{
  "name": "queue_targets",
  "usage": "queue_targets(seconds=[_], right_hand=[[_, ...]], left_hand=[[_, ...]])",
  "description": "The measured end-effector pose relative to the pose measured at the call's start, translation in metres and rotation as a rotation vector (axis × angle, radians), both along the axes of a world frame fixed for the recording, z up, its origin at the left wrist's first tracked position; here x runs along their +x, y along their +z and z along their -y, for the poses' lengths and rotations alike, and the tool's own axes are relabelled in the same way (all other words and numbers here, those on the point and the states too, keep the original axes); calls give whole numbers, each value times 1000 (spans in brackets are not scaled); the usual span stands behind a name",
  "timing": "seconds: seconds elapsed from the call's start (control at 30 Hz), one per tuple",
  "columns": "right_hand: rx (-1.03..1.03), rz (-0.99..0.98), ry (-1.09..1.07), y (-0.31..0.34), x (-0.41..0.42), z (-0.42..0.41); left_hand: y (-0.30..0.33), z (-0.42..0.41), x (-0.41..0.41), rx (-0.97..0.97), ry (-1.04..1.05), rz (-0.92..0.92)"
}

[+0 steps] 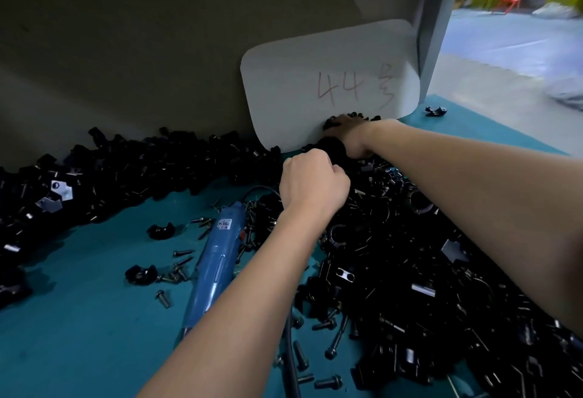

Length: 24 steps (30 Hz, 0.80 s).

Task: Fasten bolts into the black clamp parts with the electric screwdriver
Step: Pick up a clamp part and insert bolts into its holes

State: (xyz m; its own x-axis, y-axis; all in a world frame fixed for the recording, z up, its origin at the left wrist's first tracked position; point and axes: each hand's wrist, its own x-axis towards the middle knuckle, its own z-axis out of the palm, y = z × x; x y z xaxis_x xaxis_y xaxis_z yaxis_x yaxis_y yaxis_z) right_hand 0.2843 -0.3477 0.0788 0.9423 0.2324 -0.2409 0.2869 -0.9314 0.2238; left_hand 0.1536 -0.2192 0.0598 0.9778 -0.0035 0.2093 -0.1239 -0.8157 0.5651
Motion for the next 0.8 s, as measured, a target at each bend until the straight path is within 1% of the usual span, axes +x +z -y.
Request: queue_targets(seconds=[0.13,0.27,0.3,0.43,0.53,0.57,0.6,0.67,0.73,0.77,0.8], right_hand=[[70,27,-12,2,-5,-4],[-54,168,-55,2,-7,-6],[-55,201,-77,4,-8,-5],[141,262,-136,15,-17,-16],[327,216,-103,22,-27,-42],[384,186,-76,24,-31,-53],[435,160,-51,25,-35,-66],[522,146,-16,25,-46,-92],[612,160,-5,24,-56,-114],[659,152,-7,22,-60,-126],[706,135,-16,21,-65,-136]], left_hand=[[-2,-2,5,10,14,-42],[1,-11,3,30,7,-38],[3,-14,4,40,4,-26],[13,-49,8,78,46,29],[10,-94,16,120,138,66],[6,-110,21,177,181,75],[2,-128,25,264,226,56],[-10,-159,34,408,261,-87],[-19,-179,39,448,199,-232],[-23,-187,38,435,177,-240],[-26,-191,37,414,166,-202]])
